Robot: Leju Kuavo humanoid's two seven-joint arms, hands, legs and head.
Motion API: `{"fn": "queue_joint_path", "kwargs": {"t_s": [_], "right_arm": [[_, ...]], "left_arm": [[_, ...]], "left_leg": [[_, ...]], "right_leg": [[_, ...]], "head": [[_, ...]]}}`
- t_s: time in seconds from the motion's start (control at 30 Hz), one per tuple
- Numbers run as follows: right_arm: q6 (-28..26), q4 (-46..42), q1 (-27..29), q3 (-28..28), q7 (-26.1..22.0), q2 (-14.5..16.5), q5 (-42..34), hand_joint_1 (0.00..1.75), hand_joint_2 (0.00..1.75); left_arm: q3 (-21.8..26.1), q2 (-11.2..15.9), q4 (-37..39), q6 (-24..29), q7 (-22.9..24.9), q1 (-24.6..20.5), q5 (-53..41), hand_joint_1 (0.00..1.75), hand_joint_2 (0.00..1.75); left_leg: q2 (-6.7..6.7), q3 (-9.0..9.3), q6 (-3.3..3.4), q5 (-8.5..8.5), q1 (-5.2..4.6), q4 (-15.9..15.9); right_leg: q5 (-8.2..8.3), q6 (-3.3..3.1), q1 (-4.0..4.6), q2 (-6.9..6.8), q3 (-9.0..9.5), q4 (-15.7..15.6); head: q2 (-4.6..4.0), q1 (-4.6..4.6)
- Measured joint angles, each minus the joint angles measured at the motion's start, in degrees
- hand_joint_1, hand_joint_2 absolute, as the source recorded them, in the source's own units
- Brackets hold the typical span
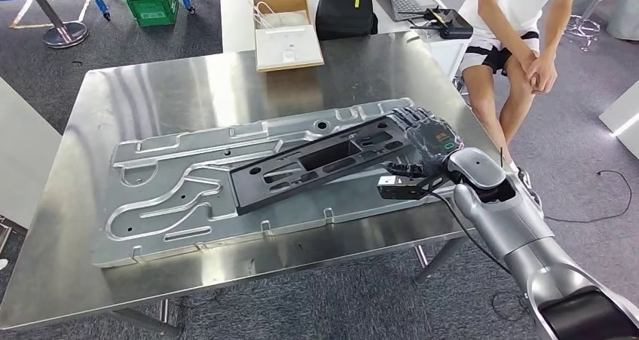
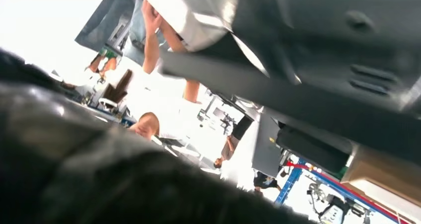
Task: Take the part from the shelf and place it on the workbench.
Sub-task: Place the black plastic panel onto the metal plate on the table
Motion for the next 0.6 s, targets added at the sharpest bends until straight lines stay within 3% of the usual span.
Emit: {"fn": "queue_joint_path", "kwargs": {"t_s": [0.07, 0.13, 0.17, 0.2, 0.23, 0.27, 0.33, 0.4, 0.5, 0.53, 0.6], "right_arm": [[0.0, -0.2, 0.0, 0.0, 0.0, 0.0, 0.0, 0.0, 0.0], [0.0, -0.3, 0.0, 0.0, 0.0, 0.0, -0.1, 0.0, 0.0], [0.0, -0.3, 0.1, 0.0, 0.0, 0.0, -0.1, 0.0, 0.0], [0.0, -0.3, 0.1, 0.0, 0.0, 0.0, -0.1, 0.0, 0.0], [0.0, -0.3, 0.2, 0.0, 0.0, 0.0, -0.1, 0.0, 0.0], [0.0, -0.3, 0.2, 0.0, 0.0, 0.0, -0.1, 0.0, 0.0], [0.0, -0.4, 0.2, 0.0, 0.0, -0.1, -0.1, 0.0, 0.0], [0.0, -0.4, 0.1, 0.0, 0.0, -0.3, -0.1, 0.0, 0.0], [0.0, -0.4, 0.1, 0.0, 0.0, -0.6, -0.1, 0.0, 0.0], [0.0, -0.4, 0.1, 0.0, 0.0, -0.8, -0.1, 0.0, 0.0], [0.0, -0.4, 0.0, 0.0, 0.0, -1.3, -0.1, 0.0, 0.0]], "left_arm": [[0.0, 0.0, 0.0, 0.0, 0.1, 0.0, 0.0, 0.0, 0.0], [-0.1, 0.0, 0.0, 0.0, 0.1, 0.0, -0.1, 0.0, 0.0], [-0.2, 0.0, 0.0, 0.0, 0.1, 0.0, -0.2, 0.0, 0.0], [-0.2, 0.0, 0.0, 0.0, 0.1, 0.0, -0.2, 0.0, 0.0], [-0.3, 0.0, 0.0, 0.0, 0.1, 0.0, -0.3, 0.0, 0.0], [-0.3, 0.0, 0.0, 0.0, 0.1, 0.0, -0.4, 0.0, 0.0], [-0.5, 0.0, 0.0, 0.0, 0.1, -0.1, -0.4, 0.0, 0.0], [-0.7, 0.0, 0.0, 0.0, 0.1, -0.2, -0.4, 0.0, 0.0], [-0.9, -0.2, 0.0, 0.1, 0.2, -0.2, -0.4, 0.0, 0.0], [-0.9, -0.3, 0.0, 0.1, 0.3, -0.3, -0.4, 0.0, 0.0], [-1.0, -0.5, 0.0, 0.1, 0.4, -0.3, -0.4, 0.0, 0.0]], "left_leg": [[0.15, -1.5, -0.5, -3.51, 0.15, 3.4], [0.25, -3.84, -0.65, -8.82, 0.17, 10.7], [0.26, -4.65, -0.66, -10.48, 0.16, 14.1], [0.25, -4.62, -0.58, -10.97, 0.12, 16.0], [0.25, -3.49, -0.37, -10.4, 0.06, 15.8], [0.25, -1.27, -0.01, -9.14, -0.05, 13.4], [0.25, 4.59, 1.0, -7.65, -0.45, 5.3], [0.24, 7.67, 1.59, -7.53, -0.86, 0.3], [0.34, 7.51, 2.38, -6.34, -0.99, -0.9], [0.44, 7.23, 2.92, -5.64, -0.88, -1.3], [0.66, 6.21, 3.62, -4.18, -0.67, -1.8]], "right_leg": [[1.0, -1.12, -0.08, -0.14, -0.92, -0.3], [1.86, -1.64, 0.2, -0.2, -2.19, -0.1], [2.28, -1.72, 0.38, -0.21, -2.89, 0.0], [2.71, -1.76, 0.58, -0.22, -3.6, 0.2], [3.11, -1.76, 0.79, -0.24, -4.27, 0.3], [3.49, -1.73, 0.98, -0.24, -4.85, 0.4], [4.16, -1.5, 1.26, -0.28, -5.7, 0.6], [4.85, -0.91, 1.25, -0.38, -5.95, 0.6], [5.64, 0.29, 1.02, -0.36, -6.02, 0.3], [4.66, 0.59, 0.97, -0.33, -6.37, 0.9], [-0.2, 1.06, 0.77, -0.28, -8.02, 5.6]], "head": [[0.0, -0.02], [0.0, -0.04], [0.0, -0.04], [0.0, -0.04], [0.0, -0.04], [0.0, -0.04], [0.0, -0.04], [0.0, -0.03], [0.0, -0.04], [0.0, -0.01], [0.0, 0.01]]}}
